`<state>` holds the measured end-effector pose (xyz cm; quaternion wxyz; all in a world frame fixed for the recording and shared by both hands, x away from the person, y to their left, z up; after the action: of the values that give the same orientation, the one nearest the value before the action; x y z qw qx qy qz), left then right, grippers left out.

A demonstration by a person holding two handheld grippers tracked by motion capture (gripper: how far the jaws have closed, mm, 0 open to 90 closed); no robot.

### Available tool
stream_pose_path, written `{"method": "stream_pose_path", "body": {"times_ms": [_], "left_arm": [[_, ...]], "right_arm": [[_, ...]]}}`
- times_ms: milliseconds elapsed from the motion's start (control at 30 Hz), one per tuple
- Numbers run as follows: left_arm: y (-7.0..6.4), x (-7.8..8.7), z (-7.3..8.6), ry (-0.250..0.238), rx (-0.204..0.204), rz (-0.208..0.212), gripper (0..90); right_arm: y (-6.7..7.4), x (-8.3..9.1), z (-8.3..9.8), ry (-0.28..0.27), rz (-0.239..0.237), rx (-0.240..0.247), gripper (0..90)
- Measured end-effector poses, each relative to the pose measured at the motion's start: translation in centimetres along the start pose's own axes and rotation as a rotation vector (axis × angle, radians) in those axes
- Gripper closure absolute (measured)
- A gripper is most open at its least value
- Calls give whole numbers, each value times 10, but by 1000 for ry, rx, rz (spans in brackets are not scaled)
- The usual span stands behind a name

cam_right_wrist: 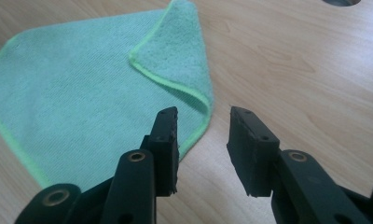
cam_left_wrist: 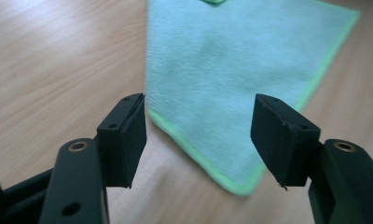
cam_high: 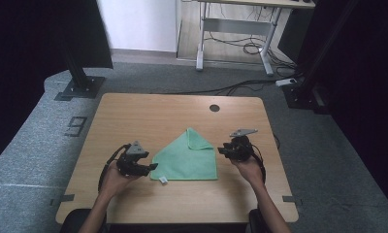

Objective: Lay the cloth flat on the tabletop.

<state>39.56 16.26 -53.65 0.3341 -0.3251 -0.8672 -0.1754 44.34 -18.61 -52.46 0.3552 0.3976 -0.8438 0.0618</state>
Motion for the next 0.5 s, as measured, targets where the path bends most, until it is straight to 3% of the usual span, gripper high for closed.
{"method": "stream_pose_path", "body": {"times_ms": [133,267,300,367,500], "left_arm": [[5,-12,-2,24,5,-24,397],[7,-28,-4,41,17,-27,472],[7,-36,-4,48,22,-23,494],[6,-43,-3,59,19,-29,551],[4,-50,2,79,20,-34,615]], "right_arm": [[-1,-6,3,0,-7,-7,622],[3,-25,2,12,-35,-14,628],[9,-38,4,25,-59,-6,695],[16,-51,6,48,-82,7,740],[23,-69,14,101,-72,54,770]]}}
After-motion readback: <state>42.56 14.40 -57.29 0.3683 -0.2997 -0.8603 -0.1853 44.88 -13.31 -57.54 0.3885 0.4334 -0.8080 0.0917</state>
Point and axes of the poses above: each handheld gripper's, and its own axes: x roughly backward along the jaws, z roughly out of its underside, y roughly to its left, the point moved 5 cm from there along -x, roughly forward along the jaws, and after that the axes turned 8 degrees about -z, right-handed, at the moved point
